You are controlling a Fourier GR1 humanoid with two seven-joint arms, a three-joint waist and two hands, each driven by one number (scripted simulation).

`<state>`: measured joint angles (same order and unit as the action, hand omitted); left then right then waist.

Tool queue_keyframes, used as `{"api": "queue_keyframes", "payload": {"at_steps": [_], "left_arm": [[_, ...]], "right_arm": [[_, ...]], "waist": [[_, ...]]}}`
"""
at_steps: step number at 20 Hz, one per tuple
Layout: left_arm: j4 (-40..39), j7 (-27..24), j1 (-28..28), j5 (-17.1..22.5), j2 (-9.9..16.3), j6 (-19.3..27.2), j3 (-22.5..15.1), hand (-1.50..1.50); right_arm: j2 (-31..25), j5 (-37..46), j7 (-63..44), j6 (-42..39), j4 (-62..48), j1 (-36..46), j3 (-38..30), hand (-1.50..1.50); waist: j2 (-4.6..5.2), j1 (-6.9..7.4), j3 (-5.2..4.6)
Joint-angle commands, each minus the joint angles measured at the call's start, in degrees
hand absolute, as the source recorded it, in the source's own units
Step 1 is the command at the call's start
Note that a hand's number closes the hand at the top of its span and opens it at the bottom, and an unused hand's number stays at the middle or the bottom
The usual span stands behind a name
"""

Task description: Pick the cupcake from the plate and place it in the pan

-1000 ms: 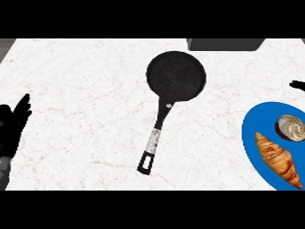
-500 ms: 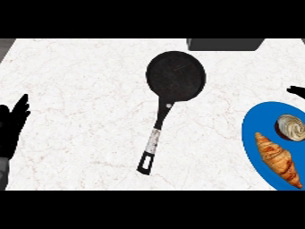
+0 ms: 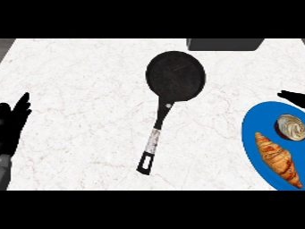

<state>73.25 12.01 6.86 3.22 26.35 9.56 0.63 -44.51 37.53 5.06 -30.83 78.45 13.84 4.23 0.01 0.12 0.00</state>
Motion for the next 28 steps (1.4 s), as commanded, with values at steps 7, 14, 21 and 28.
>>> {"api": "queue_keyframes", "payload": {"at_steps": [7,14,21,28], "left_arm": [[1.0,0.9,-0.4,-5.5,-4.3,0.8,1.1,0.00],[-3.4,0.8,3.9,-6.8,-4.9,-1.3,3.7,0.00],[0.1,0.7,0.2,-5.9,-3.7,-3.7,6.0,0.00],[1.8,1.9,-0.1,-6.1,-3.1,-7.3,8.1,0.00]], "right_arm": [[6.3,8.2,2.7,1.0,-6.8,2.5,-0.7,-1.50],[5.5,12.5,5.4,1.6,-11.0,2.6,-3.0,-1.50],[7.0,18.1,8.1,9.0,-7.6,2.3,-0.9,1.50],[8.7,19.4,11.1,10.2,-10.5,2.6,-4.5,1.50]], "waist": [[0.02,0.15,0.01],[0.05,-0.13,0.00],[-0.02,-0.17,-0.01],[-0.04,-0.08,0.00]]}}
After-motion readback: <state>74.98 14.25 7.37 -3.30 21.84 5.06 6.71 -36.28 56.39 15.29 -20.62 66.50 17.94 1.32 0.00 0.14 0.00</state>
